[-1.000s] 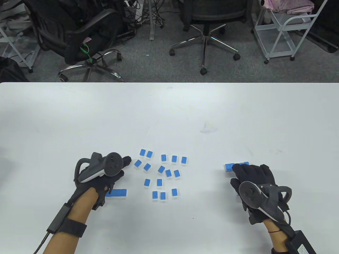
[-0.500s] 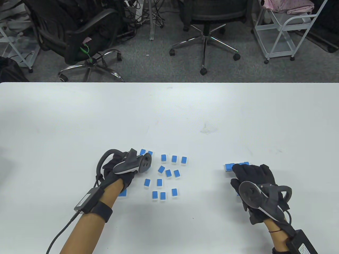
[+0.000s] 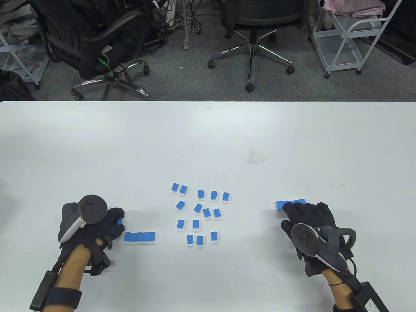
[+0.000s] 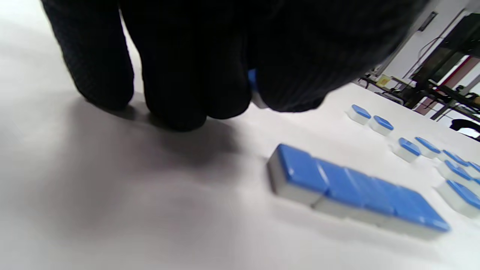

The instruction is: Build mahjong tile wall

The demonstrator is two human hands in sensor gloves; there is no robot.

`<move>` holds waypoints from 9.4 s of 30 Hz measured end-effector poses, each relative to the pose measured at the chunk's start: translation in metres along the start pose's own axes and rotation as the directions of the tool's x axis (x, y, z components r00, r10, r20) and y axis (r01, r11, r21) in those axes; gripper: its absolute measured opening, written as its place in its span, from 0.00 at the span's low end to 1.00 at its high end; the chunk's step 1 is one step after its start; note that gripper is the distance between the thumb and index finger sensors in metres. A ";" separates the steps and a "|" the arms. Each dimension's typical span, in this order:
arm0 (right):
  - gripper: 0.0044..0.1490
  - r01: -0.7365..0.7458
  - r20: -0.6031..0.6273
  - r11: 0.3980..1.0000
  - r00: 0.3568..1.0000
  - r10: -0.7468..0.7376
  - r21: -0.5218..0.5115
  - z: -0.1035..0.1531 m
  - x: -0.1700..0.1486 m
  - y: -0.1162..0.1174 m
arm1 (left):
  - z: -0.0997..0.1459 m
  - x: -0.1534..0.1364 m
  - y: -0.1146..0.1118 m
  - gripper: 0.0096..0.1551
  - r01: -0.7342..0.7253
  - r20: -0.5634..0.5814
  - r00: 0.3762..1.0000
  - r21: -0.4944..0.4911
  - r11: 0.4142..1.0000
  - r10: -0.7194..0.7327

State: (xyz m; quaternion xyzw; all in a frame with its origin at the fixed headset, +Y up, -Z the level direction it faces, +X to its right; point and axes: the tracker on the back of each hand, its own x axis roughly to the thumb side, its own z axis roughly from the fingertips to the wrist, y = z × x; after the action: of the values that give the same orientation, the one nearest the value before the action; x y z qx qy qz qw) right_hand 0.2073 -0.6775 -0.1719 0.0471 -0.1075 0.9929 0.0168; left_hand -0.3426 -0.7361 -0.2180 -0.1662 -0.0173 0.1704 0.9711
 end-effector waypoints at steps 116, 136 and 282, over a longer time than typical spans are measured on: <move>0.35 0.014 0.009 1.000 1.000 -0.015 0.018 0.000 -0.002 -0.002 | 0.026 0.050 -0.026 0.33 0.228 0.119 0.965 0.064 0.972 -0.234; 0.35 0.012 0.006 1.000 1.000 -0.012 0.010 0.001 -0.003 -0.002 | 0.026 0.049 -0.029 0.33 0.239 0.089 0.966 0.053 0.970 -0.243; 0.35 0.012 -0.002 1.000 1.000 -0.012 0.027 -0.001 -0.006 -0.003 | -0.074 0.214 -0.056 0.32 0.761 0.198 0.611 0.120 0.638 -0.766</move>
State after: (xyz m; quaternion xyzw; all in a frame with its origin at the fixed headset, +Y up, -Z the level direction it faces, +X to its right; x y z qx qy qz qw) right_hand 0.2135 -0.6744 -0.1724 0.0473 -0.0937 0.9942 0.0223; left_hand -0.1164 -0.7369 -0.2739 -0.1103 -0.1967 -0.2406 0.9440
